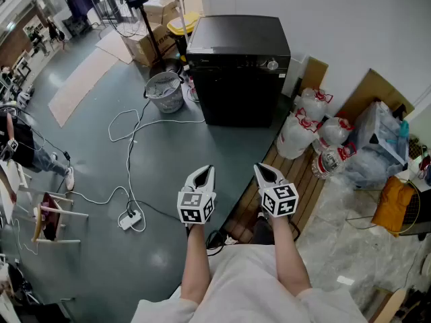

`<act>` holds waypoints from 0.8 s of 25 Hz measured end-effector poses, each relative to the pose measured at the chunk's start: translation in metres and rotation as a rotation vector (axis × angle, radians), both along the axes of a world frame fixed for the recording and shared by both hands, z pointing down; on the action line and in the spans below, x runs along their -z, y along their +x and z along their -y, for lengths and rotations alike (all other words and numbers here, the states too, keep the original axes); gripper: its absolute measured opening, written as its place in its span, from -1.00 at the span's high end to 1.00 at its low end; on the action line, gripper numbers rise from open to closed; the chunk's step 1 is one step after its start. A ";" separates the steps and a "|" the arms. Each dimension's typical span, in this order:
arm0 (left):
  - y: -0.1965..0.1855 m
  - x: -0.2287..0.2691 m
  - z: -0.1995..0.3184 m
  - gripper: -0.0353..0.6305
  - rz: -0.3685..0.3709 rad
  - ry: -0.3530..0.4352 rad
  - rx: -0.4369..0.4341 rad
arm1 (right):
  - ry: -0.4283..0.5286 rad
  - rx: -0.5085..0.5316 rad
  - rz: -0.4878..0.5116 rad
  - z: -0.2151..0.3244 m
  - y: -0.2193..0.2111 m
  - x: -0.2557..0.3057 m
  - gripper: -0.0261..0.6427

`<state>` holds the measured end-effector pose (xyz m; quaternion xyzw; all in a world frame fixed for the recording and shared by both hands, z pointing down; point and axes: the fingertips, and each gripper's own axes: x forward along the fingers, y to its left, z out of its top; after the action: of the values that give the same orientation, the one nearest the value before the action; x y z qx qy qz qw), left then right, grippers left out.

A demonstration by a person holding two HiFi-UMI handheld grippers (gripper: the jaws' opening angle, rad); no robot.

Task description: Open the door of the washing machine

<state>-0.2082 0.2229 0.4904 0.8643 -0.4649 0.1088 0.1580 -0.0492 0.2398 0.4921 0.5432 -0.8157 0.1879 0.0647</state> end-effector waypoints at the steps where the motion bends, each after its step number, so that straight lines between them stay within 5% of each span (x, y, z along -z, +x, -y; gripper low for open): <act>1: -0.002 0.000 0.002 0.72 0.001 0.001 -0.001 | -0.001 0.000 -0.001 0.002 -0.001 0.000 0.92; 20: -0.024 -0.021 0.049 0.72 0.005 -0.046 0.048 | -0.015 0.037 0.063 0.061 -0.015 -0.014 0.93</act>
<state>-0.2321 0.1736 0.5110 0.8489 -0.4831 0.1179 0.1793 -0.0647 0.1786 0.5063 0.5211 -0.8259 0.2101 0.0465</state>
